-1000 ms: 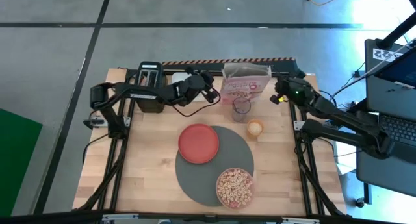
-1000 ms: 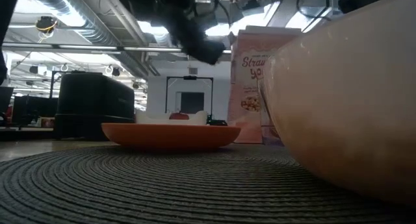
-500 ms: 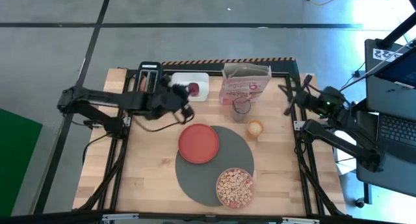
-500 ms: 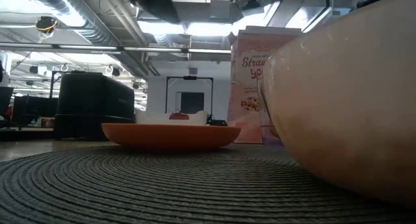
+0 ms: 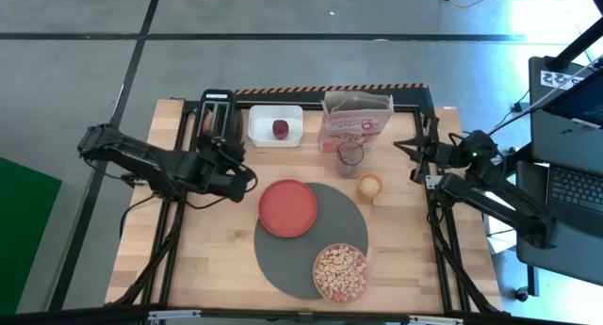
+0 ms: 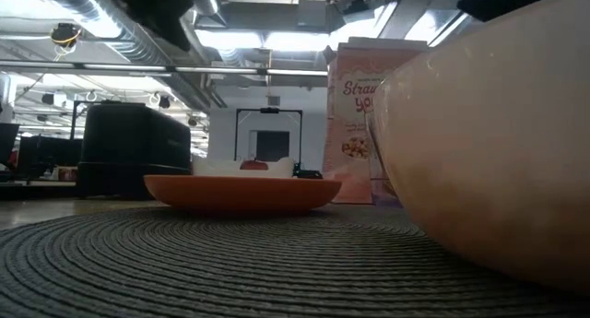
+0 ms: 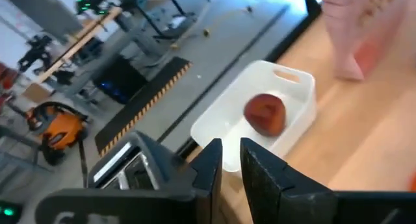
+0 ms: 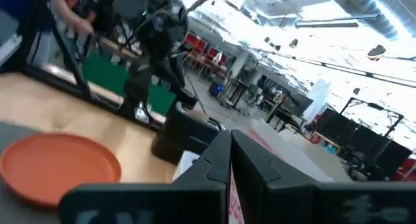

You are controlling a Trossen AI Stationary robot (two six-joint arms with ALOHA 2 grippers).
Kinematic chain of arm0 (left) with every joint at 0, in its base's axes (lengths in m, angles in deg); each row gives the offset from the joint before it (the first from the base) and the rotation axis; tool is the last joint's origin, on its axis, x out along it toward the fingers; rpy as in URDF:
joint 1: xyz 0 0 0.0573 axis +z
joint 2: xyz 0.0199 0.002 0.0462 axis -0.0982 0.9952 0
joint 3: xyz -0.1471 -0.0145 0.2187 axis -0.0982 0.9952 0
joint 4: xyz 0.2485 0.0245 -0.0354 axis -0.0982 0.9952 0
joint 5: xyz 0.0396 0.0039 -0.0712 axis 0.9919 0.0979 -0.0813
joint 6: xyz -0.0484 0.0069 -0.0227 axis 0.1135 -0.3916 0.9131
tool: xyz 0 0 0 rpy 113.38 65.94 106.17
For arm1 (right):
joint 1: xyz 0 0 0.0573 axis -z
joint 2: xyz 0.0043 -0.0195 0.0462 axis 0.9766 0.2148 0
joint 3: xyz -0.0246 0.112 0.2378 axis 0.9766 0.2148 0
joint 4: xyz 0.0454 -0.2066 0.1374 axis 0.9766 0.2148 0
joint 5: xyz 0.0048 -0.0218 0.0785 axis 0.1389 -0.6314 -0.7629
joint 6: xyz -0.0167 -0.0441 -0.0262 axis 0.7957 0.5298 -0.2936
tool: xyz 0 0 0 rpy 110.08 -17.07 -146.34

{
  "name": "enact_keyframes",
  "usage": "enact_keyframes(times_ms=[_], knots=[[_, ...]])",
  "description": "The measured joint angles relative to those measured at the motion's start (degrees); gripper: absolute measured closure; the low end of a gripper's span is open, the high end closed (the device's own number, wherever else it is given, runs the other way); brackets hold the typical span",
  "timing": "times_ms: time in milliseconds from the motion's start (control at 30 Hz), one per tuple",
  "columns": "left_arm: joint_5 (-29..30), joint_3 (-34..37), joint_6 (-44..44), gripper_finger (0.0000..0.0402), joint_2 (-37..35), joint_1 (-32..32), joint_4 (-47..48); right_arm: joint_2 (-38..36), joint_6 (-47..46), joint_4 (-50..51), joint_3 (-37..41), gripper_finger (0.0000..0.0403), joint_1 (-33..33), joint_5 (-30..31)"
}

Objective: Arrange a breakfast setting
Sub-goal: Put the toasted bread on the red plate

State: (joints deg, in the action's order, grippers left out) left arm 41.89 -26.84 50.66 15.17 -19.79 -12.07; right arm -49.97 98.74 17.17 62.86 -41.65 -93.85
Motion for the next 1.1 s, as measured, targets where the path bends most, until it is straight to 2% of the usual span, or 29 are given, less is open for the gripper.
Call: enact_keyframes(times_ms=[233, 333, 433, 500, 600, 767, 867, 1033, 1100], knots=[[8.88, 3.90, 10.72, 0.0353, -7.42, -1.76, 1.81, 3.94, 0.05, -8.13, 1.79, 0.0388, 0.03, 0.28], [6.73, 6.61, 15.79, 0.0353, -12.61, 1.51, 1.84, 6.65, 0.09, -12.98, 1.81, 0.0388, 0.02, 0.26], [3.66, 9.70, 17.82, 0.0353, -17.84, 7.51, 1.71, 9.83, 0.15, -18.02, 1.78, 0.0388, 0.02, -0.22], [2.58, 10.56, 15.69, 0.0351, -19.79, 12.01, 0.21, 11.85, 0.18, -21.15, 1.78, 0.0388, 0.02, -0.21], [-2.04, 10.73, 6.37, 0.0339, -21.75, 18.41, -4.65, 14.88, 0.23, -25.98, 1.78, 0.0388, 0.02, -0.23], [-9.59, 10.71, -9.41, 0.0294, -21.49, 27.47, -14.93, 19.57, 0.25, -30.31, 1.52, 0.0388, 0.04, -1.25], [-17.11, 10.69, -11.58, 0.0264, -21.50, 33.53, -15.70, 21.82, 0.03, -30.57, -0.55, 0.0388, 0.04, -3.21], [-21.56, 10.69, -12.46, 0.0230, -21.26, 42.29, -13.55, 24.32, -0.02, -30.58, -2.24, 0.0388, 0.01, -6.75], [-26.26, 10.75, -13.01, 0.0224, -21.09, 44.96, -13.64, 24.76, -0.02, -30.57, -2.26, 0.0388, 0.02, -6.70]])
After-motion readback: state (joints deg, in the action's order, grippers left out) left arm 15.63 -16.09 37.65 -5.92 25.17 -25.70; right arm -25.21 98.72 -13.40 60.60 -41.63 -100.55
